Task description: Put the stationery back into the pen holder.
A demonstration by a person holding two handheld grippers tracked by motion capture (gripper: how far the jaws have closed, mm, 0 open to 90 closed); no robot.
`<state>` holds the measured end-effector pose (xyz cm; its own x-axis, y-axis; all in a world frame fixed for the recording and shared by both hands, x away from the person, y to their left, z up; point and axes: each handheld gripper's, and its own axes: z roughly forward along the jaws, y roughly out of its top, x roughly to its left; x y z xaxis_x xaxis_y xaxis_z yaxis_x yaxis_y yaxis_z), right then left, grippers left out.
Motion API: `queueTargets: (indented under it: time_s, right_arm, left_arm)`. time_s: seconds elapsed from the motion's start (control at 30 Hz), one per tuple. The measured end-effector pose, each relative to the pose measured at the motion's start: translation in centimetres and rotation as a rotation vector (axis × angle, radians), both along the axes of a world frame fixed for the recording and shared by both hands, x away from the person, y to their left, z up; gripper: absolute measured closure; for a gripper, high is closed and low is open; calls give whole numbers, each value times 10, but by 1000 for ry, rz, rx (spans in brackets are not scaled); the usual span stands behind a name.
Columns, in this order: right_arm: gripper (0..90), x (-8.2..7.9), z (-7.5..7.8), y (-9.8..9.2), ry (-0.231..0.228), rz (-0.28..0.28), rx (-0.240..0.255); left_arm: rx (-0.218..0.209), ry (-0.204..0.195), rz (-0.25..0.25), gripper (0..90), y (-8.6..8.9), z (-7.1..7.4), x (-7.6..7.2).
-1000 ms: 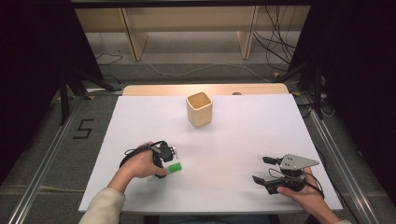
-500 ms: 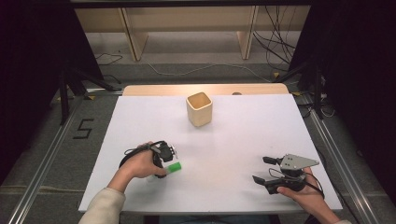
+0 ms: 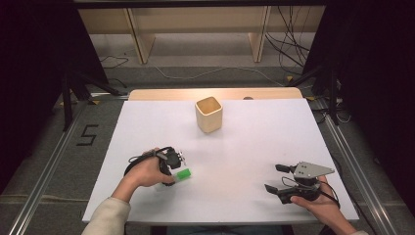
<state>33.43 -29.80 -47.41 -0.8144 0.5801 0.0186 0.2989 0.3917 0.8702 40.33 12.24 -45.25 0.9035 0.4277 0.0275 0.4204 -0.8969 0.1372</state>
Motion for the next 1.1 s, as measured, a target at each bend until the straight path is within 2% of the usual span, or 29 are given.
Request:
queueTargets:
  time_s: [0.47,0.67,1.1]
  right_arm:
    - [174,-1,1,0,5,-3,-5]
    - [174,-1,0,0,4,-2,-5]
    - [174,-1,0,0,6,-2,-3]
  left_arm:
    - [-70,-61,32,661,3,4,0]
    - [-94,-67,36,661,4,5,1]
    - [-138,-135,37,662,7,9,3]
